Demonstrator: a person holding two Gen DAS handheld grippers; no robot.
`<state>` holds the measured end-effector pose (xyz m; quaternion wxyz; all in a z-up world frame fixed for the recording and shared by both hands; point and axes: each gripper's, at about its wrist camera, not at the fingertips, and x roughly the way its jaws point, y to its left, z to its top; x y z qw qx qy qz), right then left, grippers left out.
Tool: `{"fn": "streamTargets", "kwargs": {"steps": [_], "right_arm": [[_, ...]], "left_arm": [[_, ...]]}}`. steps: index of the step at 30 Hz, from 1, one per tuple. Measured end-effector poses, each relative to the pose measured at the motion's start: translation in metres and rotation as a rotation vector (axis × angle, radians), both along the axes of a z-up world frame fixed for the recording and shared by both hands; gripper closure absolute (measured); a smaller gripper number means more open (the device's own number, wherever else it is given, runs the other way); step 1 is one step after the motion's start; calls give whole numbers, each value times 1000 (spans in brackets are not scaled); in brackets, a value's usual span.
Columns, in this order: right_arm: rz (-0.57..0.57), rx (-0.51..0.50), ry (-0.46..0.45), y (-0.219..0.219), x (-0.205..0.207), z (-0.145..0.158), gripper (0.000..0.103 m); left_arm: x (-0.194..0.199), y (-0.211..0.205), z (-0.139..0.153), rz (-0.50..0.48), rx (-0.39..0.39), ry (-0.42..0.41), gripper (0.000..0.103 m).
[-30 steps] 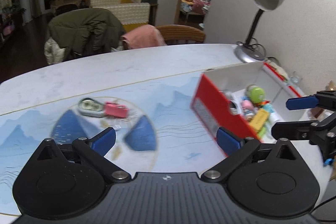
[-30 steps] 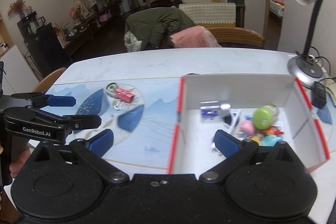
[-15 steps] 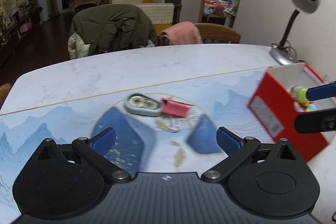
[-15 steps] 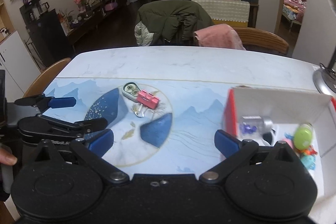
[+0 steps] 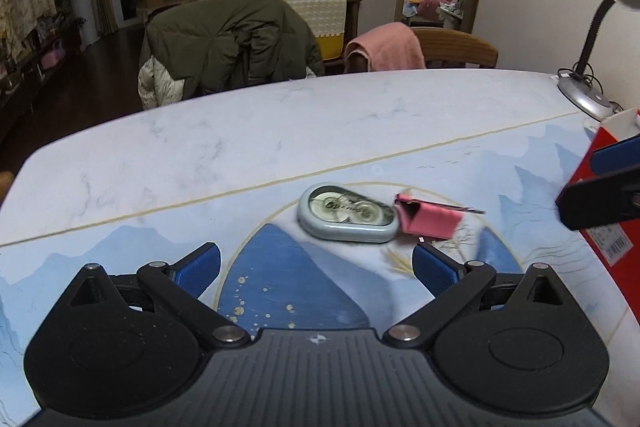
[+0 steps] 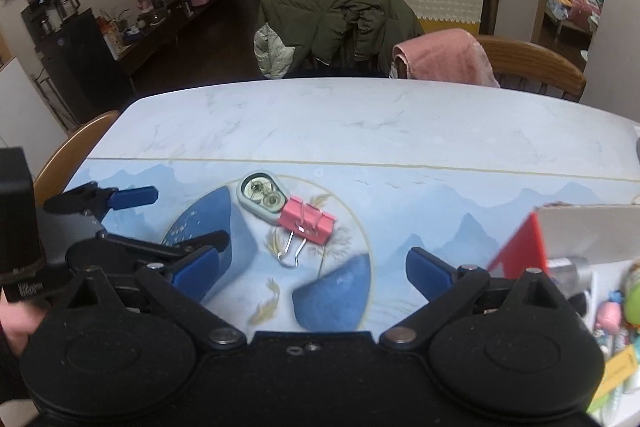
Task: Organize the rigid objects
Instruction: 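Grasp the pink binder clip with the right tool while the left grasps the tape dispenser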
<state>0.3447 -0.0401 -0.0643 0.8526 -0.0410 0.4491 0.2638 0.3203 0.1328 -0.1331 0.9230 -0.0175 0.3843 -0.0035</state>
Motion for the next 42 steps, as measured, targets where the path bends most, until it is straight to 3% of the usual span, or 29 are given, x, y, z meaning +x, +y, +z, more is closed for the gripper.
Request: {"fn": "streamTargets", "kwargs": {"steps": [16, 28, 42], "right_arm": [[-116, -7, 123, 47, 58, -63, 13], [-145, 17, 199, 48, 70, -84, 24], [-147, 33, 214, 46, 71, -88, 51]], "left_arm": [[6, 21, -29, 6, -22, 16, 0], [16, 16, -38, -79, -26, -16, 0], [32, 16, -37, -180, -18, -52, 0]]}}
